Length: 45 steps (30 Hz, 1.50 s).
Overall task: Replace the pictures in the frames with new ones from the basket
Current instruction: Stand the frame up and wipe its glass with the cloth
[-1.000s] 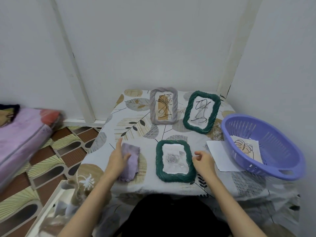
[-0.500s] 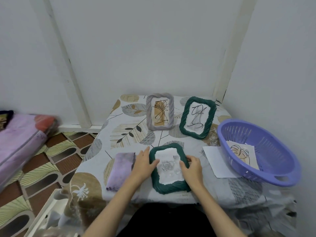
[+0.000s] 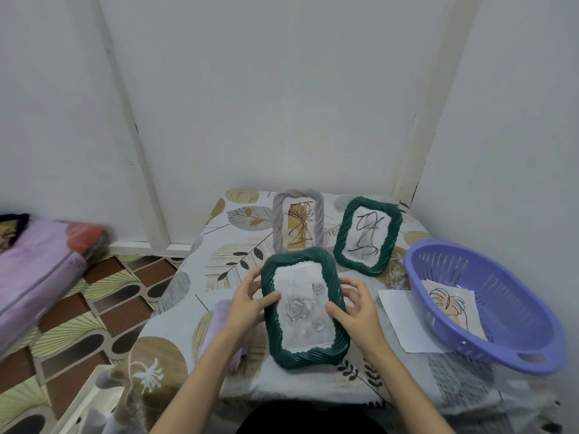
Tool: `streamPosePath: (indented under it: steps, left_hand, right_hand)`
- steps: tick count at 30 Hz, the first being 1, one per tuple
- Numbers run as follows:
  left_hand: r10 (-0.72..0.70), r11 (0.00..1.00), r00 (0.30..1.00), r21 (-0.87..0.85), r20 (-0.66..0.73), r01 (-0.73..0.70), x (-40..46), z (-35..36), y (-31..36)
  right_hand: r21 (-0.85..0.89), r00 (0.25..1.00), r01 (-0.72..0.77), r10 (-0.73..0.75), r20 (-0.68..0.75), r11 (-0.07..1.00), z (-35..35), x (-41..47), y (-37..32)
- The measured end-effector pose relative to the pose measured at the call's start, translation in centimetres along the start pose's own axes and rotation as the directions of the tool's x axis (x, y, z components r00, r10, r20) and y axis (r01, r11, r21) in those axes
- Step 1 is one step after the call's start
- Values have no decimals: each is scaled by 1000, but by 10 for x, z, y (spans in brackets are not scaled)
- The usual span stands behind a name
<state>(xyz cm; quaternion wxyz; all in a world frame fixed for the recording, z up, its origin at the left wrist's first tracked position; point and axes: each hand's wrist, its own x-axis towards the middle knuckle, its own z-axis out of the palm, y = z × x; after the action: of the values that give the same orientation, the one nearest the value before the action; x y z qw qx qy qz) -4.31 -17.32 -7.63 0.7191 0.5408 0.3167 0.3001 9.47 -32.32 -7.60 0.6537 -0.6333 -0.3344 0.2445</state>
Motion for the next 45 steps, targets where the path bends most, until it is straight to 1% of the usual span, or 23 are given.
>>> streamPosePath:
  steps: [4, 8, 11, 14, 16, 18, 22, 30, 36, 39, 41, 43, 45]
  left_hand:
    - [90, 995, 995, -37, 52, -88, 0, -17, 24]
    - [132, 991, 988, -14, 80, -131, 4, -36, 39]
    - [172, 985, 985, -11, 32, -171, 11, -52, 45]
    - [222, 975, 975, 0, -25, -222, 28, -72, 51]
    - [266, 964, 962, 10, -59, -266, 45, -84, 56]
    - [295, 955, 952, 21, -82, -294, 66, -95, 63]
    - [324, 945, 937, 80, -131, -316, 111, -116, 69]
    - [387, 922, 903, 90, -189, -376, 181, -142, 68]
    - [432, 901, 876, 140, -213, -411, 186, -139, 54]
    - [424, 903, 872, 186, -243, -387, 180, -133, 50]
    - [398, 912, 881, 212, -254, -351, 172, -129, 43]
    - [360, 927, 903, 200, -236, -317, 162, -126, 32]
    - [342, 933, 913, 199, -223, -301, 153, -123, 21]
  right_hand:
    - [62, 986, -32, 21, 164, 998, 15, 15, -18]
    - [148, 976, -32, -1, 220, 988, 38, 37, -30]
    - [193, 969, -8, -39, 243, 981, 59, 58, -35]
    - [182, 952, 65, -116, 282, 981, 86, 86, -35]
    - [179, 946, 101, -150, 287, 979, 105, 108, -33]
    - [201, 948, 98, -153, 280, 975, 122, 136, -30]
    - [265, 948, 72, -148, 282, 961, 154, 187, -16]
    - [341, 950, 81, -176, 257, 937, 196, 260, 16]
    - [267, 948, 119, -190, 255, 956, 198, 272, 29]
    - [177, 950, 138, -181, 254, 974, 191, 267, 31]
    - [91, 952, 128, -148, 269, 988, 184, 258, 36]
    - [0, 958, 82, -79, 276, 997, 176, 245, 44]
    - [-43, 958, 58, -43, 283, 997, 170, 231, 56]
